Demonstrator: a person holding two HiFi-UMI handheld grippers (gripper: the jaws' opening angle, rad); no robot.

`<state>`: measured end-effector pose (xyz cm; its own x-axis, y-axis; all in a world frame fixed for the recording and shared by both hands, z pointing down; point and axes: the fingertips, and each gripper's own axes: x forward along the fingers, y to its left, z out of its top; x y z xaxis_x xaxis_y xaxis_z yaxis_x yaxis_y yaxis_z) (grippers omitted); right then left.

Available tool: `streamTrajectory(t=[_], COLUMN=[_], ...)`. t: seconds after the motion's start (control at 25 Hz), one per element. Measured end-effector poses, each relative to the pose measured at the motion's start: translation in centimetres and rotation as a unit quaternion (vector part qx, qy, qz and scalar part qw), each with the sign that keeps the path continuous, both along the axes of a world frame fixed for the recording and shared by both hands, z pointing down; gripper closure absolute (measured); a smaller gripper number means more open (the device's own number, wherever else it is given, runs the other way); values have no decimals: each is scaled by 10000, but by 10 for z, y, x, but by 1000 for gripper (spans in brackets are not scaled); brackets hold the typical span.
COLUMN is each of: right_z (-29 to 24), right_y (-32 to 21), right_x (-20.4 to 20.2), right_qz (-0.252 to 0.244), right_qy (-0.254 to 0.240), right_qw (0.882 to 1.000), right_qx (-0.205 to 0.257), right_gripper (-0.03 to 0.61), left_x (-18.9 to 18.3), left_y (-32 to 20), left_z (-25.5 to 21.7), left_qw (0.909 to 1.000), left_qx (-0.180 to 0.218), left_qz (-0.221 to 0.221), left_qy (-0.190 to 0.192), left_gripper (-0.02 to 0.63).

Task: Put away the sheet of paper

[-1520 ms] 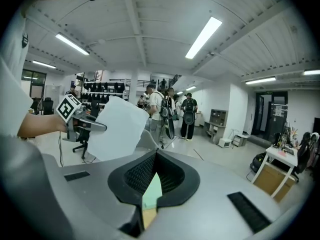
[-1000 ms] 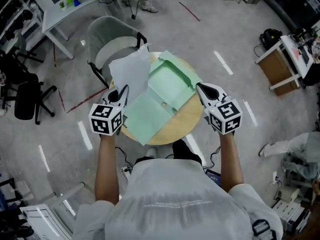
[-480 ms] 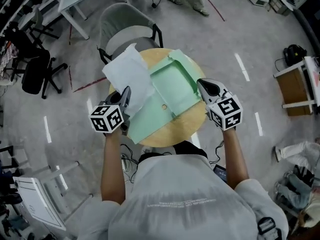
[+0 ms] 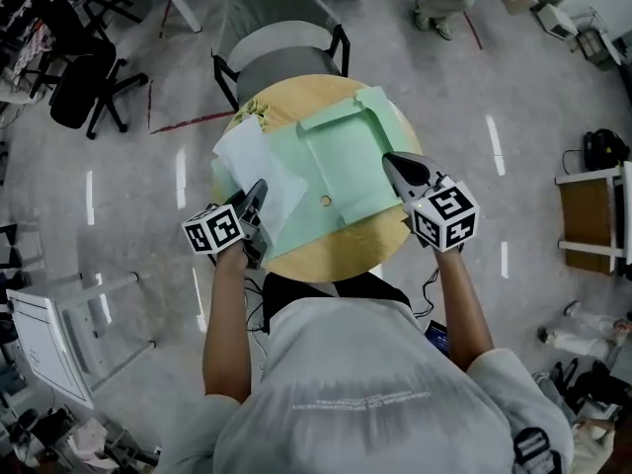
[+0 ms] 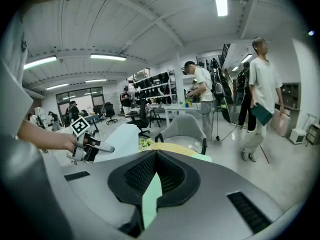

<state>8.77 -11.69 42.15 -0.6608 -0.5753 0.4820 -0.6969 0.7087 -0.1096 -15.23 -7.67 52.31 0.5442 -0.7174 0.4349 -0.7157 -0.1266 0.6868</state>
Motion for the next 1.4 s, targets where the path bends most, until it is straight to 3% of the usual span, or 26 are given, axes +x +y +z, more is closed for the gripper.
streamTrajectory(t=[0.32, 0.6, 1.0, 1.4], right_z=[30, 41, 56, 79], right_y=[-8, -15, -16, -20], right_x=[-2, -9, -17, 18], right_qz=[-314, -417, -719, -192], right_qy=[328, 80, 335, 337], right_qw=[9989, 9989, 9965, 9969], right_qx=[-124, -194, -267, -682], right_gripper=[552, 552, 552, 552], left_x=[-17, -28, -15, 18], left_y=[11, 28, 40, 18], left_z=[29, 56, 98, 104], left_qw=[9987, 9956, 9927, 9936], left_qx=[-207, -562, -1089, -1112], left_qz=[-454, -744, -500, 46], left_qy=[-46, -11, 142, 201], left_gripper=[597, 597, 595, 595])
